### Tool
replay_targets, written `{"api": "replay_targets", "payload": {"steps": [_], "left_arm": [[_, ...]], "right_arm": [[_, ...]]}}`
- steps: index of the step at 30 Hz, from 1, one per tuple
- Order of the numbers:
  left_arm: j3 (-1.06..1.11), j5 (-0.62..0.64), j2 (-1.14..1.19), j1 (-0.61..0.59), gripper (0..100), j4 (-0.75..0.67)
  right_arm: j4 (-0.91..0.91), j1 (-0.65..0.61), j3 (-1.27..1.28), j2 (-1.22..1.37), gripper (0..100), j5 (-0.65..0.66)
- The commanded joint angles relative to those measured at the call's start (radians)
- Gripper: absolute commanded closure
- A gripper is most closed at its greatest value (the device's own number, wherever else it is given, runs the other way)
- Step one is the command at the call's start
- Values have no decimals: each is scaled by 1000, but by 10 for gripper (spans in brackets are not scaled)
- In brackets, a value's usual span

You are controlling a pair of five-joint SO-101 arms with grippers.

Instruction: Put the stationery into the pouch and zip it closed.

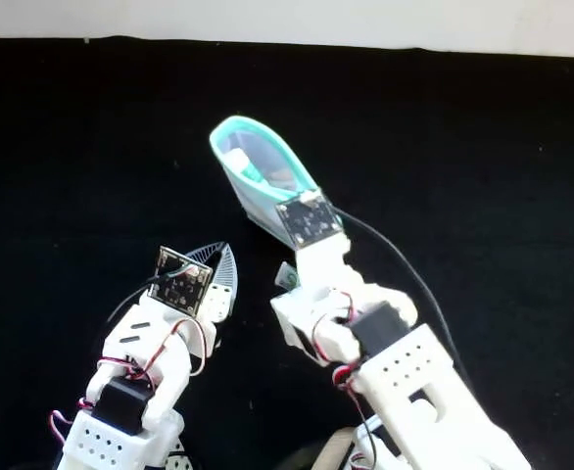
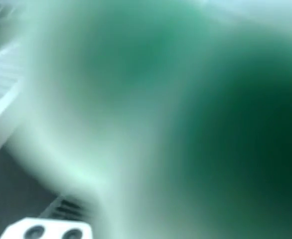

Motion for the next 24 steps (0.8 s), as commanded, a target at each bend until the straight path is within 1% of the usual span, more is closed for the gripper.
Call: {"api": "replay_targets", "payload": {"steps": [1,9,17,24], "left_arm": [[-8,-5,-10,-12,992,0],[-8,-3,-10,-90,992,0],[-18,-3,-10,-91,992,-2],[-116,-3,-4,-133,992,3]], "right_arm": [[130,8,-193,-10,992,37],[234,8,-479,-10,992,34],[291,8,-679,-10,992,29],[325,8,-835,-10,992,29]]}}
